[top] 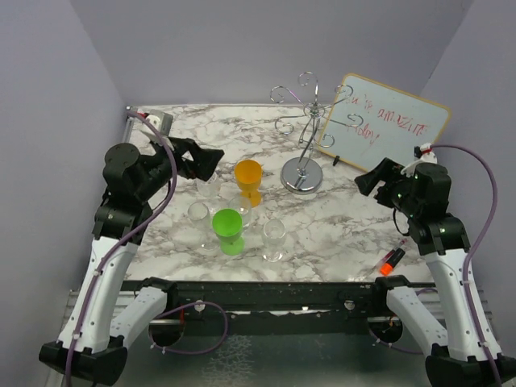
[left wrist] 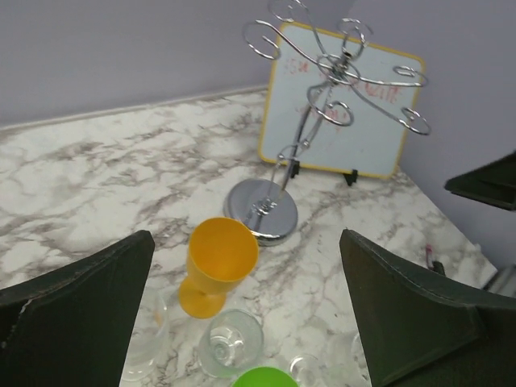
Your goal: Place the wine glass upside down on the wine glass rack
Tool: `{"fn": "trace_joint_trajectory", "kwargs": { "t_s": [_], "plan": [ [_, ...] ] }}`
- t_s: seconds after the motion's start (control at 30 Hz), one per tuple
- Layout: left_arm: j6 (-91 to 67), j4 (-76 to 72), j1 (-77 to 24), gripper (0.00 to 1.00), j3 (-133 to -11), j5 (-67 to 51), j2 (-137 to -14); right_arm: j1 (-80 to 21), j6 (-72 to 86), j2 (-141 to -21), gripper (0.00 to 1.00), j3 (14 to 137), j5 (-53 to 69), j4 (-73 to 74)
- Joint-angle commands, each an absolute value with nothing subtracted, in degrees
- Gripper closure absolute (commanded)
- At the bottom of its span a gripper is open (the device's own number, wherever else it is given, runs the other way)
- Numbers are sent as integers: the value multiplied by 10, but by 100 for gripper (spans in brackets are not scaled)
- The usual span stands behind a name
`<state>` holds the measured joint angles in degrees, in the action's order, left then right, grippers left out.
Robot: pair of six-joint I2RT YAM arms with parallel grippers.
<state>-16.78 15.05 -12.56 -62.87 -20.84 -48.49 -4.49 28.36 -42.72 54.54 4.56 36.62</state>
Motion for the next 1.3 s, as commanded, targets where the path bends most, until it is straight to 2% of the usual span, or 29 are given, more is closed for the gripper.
{"fn": "trace_joint_trajectory", "kwargs": {
  "t_s": [0.0,0.13,0.23,0.33,0.63,0.8,1.17,1.27],
  "plan": [
    [-191,142,-142,1,-633,-367,-536,-43,326,-426,23,498,108,364],
    [-184,142,-223,14,-634,-351,-560,-42,350,-434,30,460,138,341],
    [-181,142,-298,27,-626,-347,-579,-43,363,-445,31,442,149,334],
    [-164,153,-371,34,-607,-339,-598,-43,370,-453,31,429,148,331],
    [-42,258,-509,38,-595,-348,-645,-43,379,-461,31,407,145,336],
    [-24,296,-568,45,-595,-218,-681,-43,388,-461,31,401,147,333],
    [34,384,-620,70,-657,-91,-791,-43,393,-467,30,405,154,332],
    [37,391,-625,71,-672,-96,-790,-43,395,-466,31,406,154,330]
  ]
}}
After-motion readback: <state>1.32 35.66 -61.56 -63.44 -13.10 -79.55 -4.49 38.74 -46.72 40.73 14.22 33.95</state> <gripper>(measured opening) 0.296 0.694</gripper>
